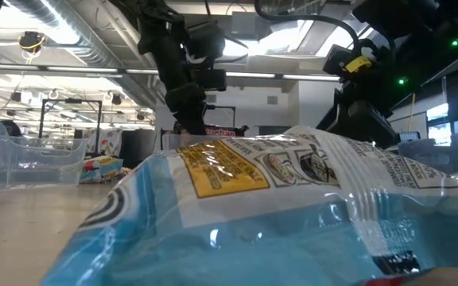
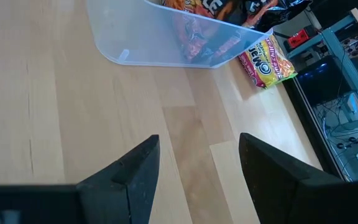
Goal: Sort Maruchan noodles
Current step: Put the black noodle pack into the right transparent bin
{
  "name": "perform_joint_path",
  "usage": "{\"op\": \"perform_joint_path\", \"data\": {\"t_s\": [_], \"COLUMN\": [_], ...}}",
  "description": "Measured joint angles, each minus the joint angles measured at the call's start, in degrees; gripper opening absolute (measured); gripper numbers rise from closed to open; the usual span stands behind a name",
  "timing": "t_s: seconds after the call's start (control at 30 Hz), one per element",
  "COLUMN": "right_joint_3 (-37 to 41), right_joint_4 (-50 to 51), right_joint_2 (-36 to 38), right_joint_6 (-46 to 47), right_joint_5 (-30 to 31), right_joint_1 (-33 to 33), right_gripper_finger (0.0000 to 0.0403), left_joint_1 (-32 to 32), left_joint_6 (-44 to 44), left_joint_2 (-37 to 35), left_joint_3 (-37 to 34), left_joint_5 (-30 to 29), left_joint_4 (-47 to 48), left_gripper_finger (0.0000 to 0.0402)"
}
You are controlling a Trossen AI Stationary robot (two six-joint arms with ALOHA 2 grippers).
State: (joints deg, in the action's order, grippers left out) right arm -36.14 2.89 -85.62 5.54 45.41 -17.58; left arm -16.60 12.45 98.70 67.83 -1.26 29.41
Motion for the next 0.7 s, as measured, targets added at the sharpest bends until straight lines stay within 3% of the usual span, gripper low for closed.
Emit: {"op": "perform_joint_path", "data": {"t_s": [0.2,0.4,0.57,0.7], "right_joint_3": [0.0,0.0,0.0,0.0], "right_joint_4": [-0.05,-0.13,-0.24,-0.29], "right_joint_2": [0.0,0.0,0.0,0.0], "right_joint_6": [0.04,0.07,0.09,0.09], "right_joint_5": [-0.02,-0.02,-0.02,-0.02], "right_joint_1": [0.0,0.0,0.0,0.0], "right_gripper_finger": [0.0202,0.0202,0.0202,0.0202], "left_joint_1": [0.26,0.13,0.12,0.15], "left_joint_6": [-1.34,-1.36,-2.78,-2.95], "left_joint_2": [-0.35,-0.39,-0.39,-0.39], "left_joint_3": [2.18,5.44,5.46,5.46], "left_joint_5": [-6.8,-8.02,-17.95,-18.52], "left_joint_4": [3.24,4.59,5.0,4.44], "left_gripper_finger": [0.0224,0.0226,0.0226,0.0226]}}
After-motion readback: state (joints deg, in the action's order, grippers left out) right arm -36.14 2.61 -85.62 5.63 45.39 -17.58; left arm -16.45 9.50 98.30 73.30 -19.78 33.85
